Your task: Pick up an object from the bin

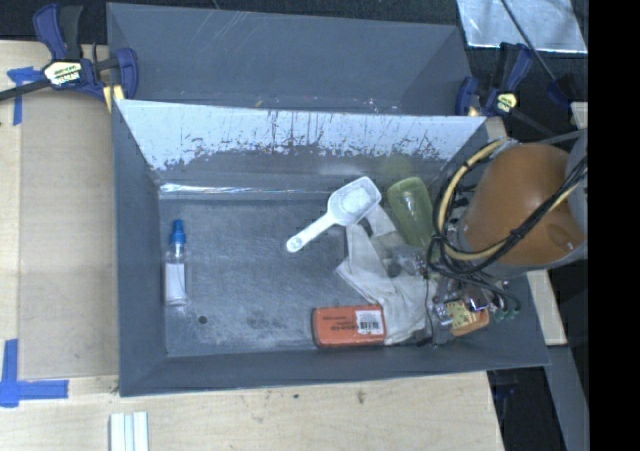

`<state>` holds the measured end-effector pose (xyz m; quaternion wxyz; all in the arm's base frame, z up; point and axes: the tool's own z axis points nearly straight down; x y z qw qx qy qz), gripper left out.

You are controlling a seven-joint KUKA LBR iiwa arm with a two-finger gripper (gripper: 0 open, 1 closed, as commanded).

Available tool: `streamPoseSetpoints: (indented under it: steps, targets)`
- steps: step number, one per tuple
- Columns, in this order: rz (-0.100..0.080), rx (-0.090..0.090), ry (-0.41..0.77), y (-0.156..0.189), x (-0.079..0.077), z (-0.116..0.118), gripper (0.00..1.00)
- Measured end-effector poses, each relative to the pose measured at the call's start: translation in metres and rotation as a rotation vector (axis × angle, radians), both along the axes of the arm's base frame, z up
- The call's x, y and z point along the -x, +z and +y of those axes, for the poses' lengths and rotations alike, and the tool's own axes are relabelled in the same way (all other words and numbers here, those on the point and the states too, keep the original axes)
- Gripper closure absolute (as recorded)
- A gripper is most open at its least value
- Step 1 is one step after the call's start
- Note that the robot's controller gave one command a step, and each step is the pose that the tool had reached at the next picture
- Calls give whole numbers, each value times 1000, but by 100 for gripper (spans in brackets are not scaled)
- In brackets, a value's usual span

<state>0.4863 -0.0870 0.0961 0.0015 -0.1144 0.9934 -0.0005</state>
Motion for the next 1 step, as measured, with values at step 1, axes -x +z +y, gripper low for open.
streamPoseSetpoints:
  steps: [1]
  targets:
    - [-3, 1, 128, 15, 1, -1, 0]
